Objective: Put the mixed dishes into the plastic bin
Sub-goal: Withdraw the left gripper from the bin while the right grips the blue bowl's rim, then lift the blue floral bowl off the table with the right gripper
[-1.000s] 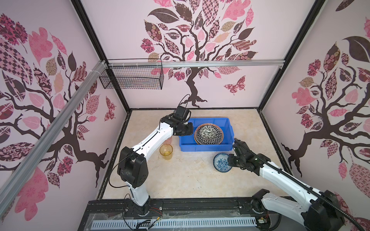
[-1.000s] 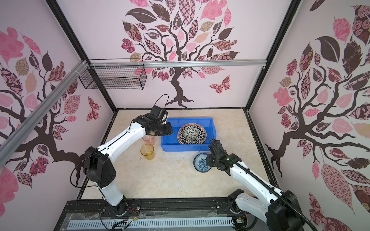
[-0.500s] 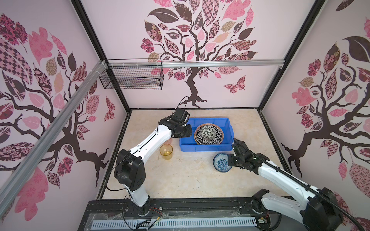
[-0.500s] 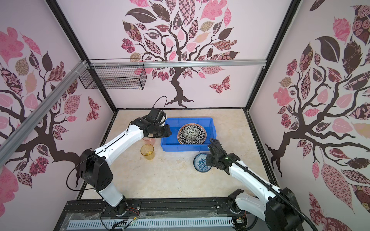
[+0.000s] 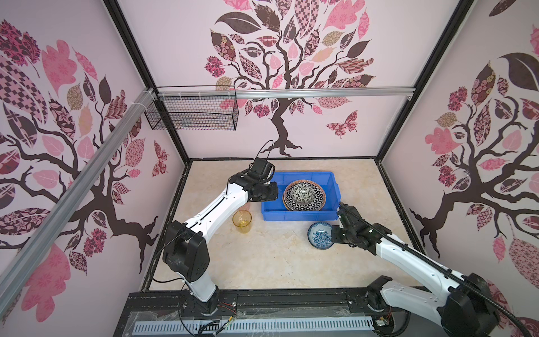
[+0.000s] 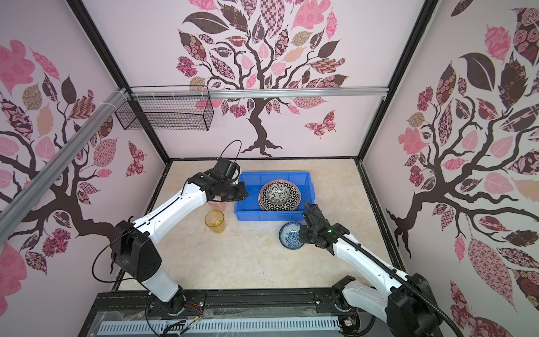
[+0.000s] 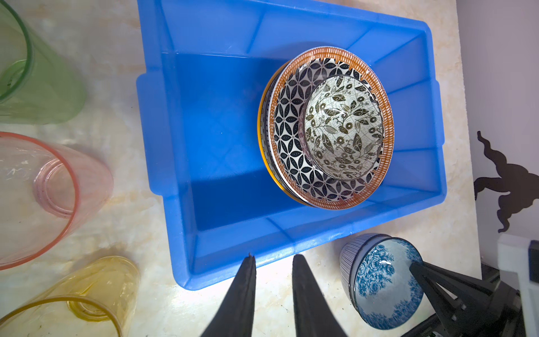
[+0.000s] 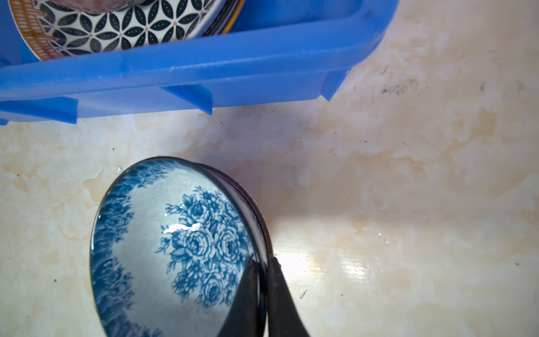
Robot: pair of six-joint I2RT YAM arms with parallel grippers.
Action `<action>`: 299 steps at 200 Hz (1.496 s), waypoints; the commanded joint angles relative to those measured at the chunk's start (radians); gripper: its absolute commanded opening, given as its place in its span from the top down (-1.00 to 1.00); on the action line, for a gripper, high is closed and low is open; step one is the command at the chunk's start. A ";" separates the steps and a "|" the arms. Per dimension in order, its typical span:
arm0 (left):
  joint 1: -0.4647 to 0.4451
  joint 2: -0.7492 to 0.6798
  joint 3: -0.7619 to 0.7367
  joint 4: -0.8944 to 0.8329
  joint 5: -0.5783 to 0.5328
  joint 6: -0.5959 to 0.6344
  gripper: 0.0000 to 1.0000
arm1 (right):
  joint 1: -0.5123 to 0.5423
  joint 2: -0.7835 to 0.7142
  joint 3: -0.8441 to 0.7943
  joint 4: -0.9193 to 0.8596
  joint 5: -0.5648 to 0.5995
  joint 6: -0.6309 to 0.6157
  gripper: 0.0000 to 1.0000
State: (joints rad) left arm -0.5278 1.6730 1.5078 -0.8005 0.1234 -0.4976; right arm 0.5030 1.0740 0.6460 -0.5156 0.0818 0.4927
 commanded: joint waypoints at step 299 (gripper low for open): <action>0.017 -0.189 -0.144 -0.039 -0.061 0.024 0.49 | 0.006 -0.031 0.255 0.052 -0.034 -0.019 1.00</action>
State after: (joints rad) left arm -0.5179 1.5124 1.4006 -0.8429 0.0719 -0.4919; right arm 0.5030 1.0180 0.8368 -0.5220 0.0311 0.4873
